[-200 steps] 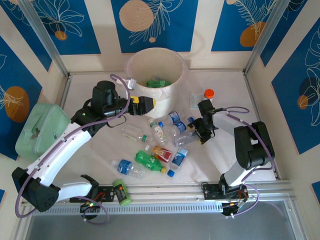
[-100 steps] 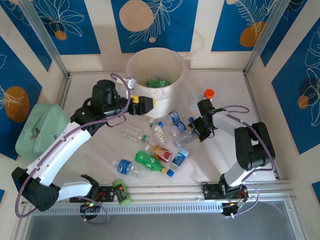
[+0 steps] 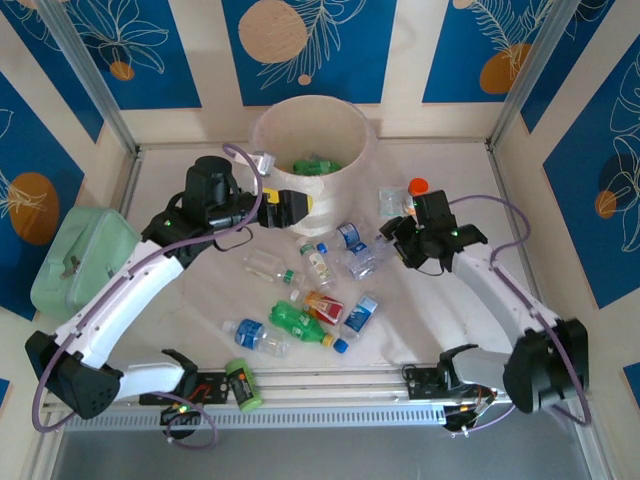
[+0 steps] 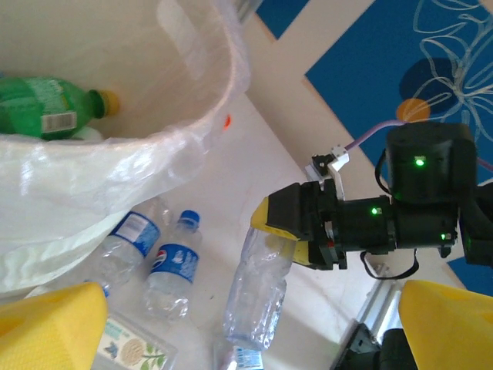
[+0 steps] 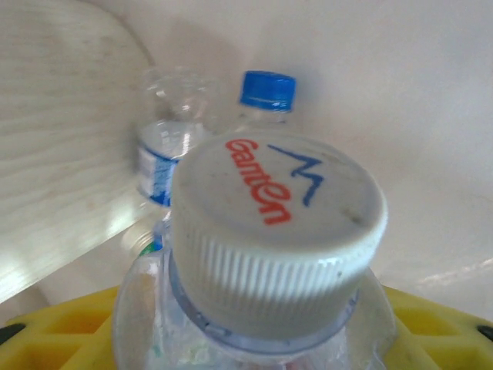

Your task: Put the plastic bottles in the bin

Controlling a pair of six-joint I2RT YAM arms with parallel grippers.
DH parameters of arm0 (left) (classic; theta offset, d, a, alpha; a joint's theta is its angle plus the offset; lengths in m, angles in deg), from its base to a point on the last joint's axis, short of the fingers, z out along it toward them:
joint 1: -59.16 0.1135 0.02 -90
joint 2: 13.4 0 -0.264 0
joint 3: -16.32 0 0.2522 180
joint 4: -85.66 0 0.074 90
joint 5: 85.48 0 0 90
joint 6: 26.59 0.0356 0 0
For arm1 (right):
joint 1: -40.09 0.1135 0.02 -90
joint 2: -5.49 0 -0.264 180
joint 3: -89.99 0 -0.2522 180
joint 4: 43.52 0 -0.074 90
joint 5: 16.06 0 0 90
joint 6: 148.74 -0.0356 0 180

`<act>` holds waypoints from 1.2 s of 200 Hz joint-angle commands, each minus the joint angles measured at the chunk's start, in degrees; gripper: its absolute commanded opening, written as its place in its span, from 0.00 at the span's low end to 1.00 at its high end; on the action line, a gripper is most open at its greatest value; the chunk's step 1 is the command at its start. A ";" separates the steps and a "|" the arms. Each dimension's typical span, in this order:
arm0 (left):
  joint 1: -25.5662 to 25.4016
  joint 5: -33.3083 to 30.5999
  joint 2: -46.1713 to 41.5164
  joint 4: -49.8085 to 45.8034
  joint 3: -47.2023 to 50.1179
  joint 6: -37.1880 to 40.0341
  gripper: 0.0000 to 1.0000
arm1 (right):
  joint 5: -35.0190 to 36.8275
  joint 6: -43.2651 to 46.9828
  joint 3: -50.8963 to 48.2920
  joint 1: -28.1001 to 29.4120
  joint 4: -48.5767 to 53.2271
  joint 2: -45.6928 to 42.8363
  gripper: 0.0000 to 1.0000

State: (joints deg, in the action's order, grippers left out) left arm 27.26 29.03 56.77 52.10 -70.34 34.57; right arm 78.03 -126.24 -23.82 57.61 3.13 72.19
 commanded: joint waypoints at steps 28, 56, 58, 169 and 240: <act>-3.57 10.44 4.05 6.41 -1.43 -3.74 0.99 | -1.20 1.92 2.07 3.05 1.09 -12.05 0.58; -8.26 11.99 7.94 4.80 -3.76 -1.82 0.99 | 0.00 3.07 5.59 6.10 0.21 -14.19 0.58; -8.53 11.86 8.20 4.51 -4.03 -1.63 0.99 | 0.14 3.26 5.94 6.29 0.17 -14.22 0.58; -14.37 11.75 13.68 0.35 -9.09 2.55 0.88 | 1.09 5.13 15.46 13.06 -2.73 -9.39 0.57; -15.63 11.35 15.86 -2.37 -11.00 4.47 0.71 | 0.78 4.58 15.45 13.59 -3.69 -9.13 0.58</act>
State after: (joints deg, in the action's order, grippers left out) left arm 12.44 39.24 71.92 51.27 -78.89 36.97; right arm 78.49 -121.96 -9.92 70.60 0.86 63.09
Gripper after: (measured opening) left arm 0.732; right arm 0.578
